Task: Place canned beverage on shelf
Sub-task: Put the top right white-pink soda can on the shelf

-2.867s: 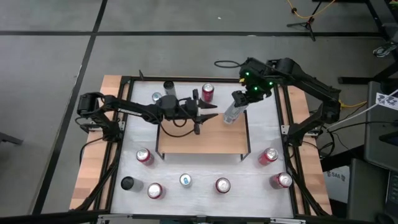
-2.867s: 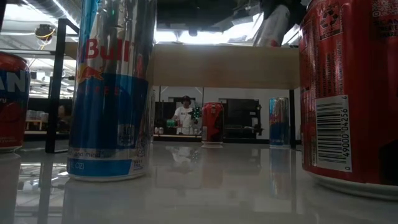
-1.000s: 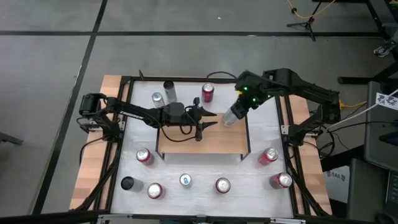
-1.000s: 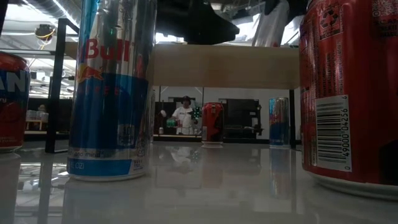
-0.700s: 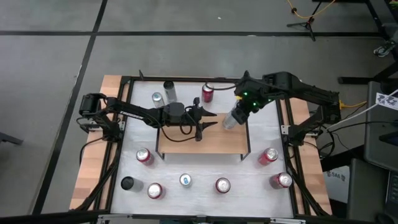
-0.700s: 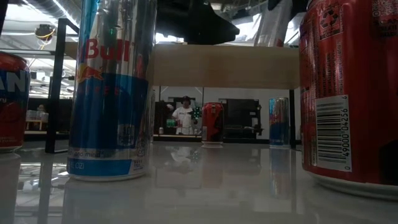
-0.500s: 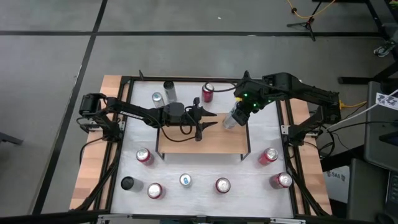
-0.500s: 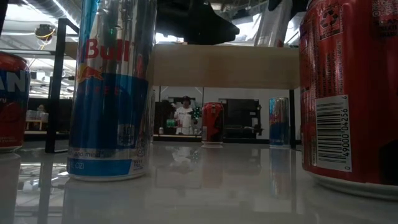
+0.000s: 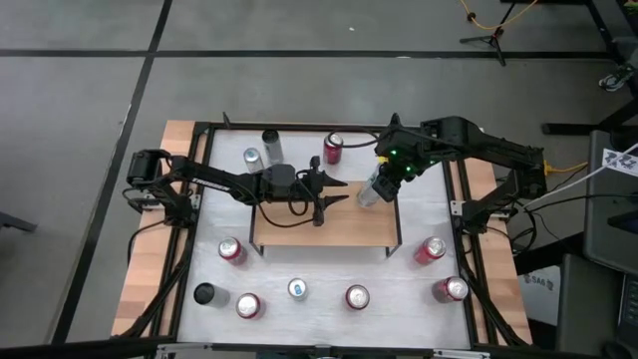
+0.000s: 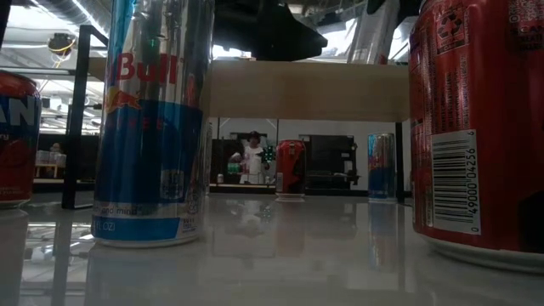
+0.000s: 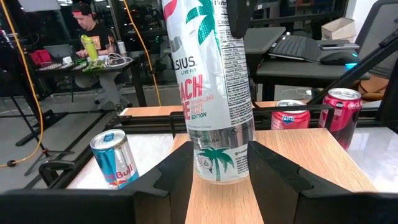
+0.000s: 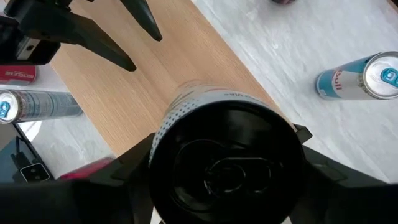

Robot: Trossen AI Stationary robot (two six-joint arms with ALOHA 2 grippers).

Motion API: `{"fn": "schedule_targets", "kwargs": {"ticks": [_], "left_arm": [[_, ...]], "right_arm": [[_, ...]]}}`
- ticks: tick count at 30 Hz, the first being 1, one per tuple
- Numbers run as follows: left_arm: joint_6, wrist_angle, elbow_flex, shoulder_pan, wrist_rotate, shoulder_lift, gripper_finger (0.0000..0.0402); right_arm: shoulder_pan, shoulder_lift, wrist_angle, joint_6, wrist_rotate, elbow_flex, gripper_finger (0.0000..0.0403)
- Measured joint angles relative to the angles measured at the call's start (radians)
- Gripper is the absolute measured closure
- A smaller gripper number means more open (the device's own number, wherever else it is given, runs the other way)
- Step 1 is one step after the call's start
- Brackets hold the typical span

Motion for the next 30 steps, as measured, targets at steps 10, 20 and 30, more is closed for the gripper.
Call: {"fn": "schedule_targets", "kwargs": {"ticks": [10,20,30], "left_arm": [[0.0,0.0,0.0,0.0,0.0,0.0,0.0258],[0.0,0.001,0.0,0.0,0.0,0.0,0.0258],[0.0,0.001,0.0,0.0,0.0,0.0,0.0258]], "right_arm": [[-0.001,0.0,0.0,-0.002,0.001,0.0,0.015],[-0.001,0.0,-0.001,-0.145,0.002,0.0,0.0149],[-0.001,0.0,0.003,-0.206,0.001,0.001,0.0082]]}}
